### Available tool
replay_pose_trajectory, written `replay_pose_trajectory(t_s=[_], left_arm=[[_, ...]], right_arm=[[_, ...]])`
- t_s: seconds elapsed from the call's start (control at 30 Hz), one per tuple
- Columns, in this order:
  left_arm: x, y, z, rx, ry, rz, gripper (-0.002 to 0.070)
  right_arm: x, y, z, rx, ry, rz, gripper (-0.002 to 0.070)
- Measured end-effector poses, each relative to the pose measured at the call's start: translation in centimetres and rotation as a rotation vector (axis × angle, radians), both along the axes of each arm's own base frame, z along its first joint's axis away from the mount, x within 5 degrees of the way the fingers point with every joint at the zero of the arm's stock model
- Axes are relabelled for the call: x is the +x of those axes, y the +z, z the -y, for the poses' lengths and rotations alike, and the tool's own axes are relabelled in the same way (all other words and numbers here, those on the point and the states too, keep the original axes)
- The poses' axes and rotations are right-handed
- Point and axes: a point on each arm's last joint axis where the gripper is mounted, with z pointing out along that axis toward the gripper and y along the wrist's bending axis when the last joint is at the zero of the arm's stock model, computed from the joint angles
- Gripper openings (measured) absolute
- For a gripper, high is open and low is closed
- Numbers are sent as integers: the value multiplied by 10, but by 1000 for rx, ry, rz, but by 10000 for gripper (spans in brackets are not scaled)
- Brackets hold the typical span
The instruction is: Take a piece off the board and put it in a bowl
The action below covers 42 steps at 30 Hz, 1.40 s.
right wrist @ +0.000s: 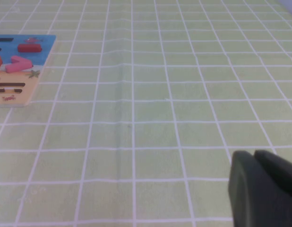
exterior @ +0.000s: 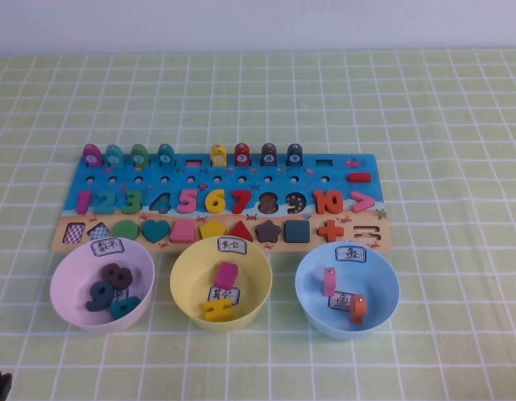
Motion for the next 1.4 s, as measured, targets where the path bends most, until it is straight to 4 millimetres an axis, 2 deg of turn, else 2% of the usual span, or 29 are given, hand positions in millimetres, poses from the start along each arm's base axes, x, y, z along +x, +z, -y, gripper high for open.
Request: replay_pose_trajectory(t_s=[1.1, 1.2, 1.33, 1.4], left_arm=[[1, 2, 0, 1, 1, 23, -4], [2, 9, 3, -166, 7, 74, -4], [3, 21, 5, -547, 45, 124, -4], [3, 25, 5, -674, 60, 136, -4]], right_arm=[[0, 0, 0, 0, 0, 0, -17], [0, 0, 0, 0, 0, 0, -17], [0, 0, 0, 0, 0, 0, -17], [0, 0, 0, 0, 0, 0, -17]])
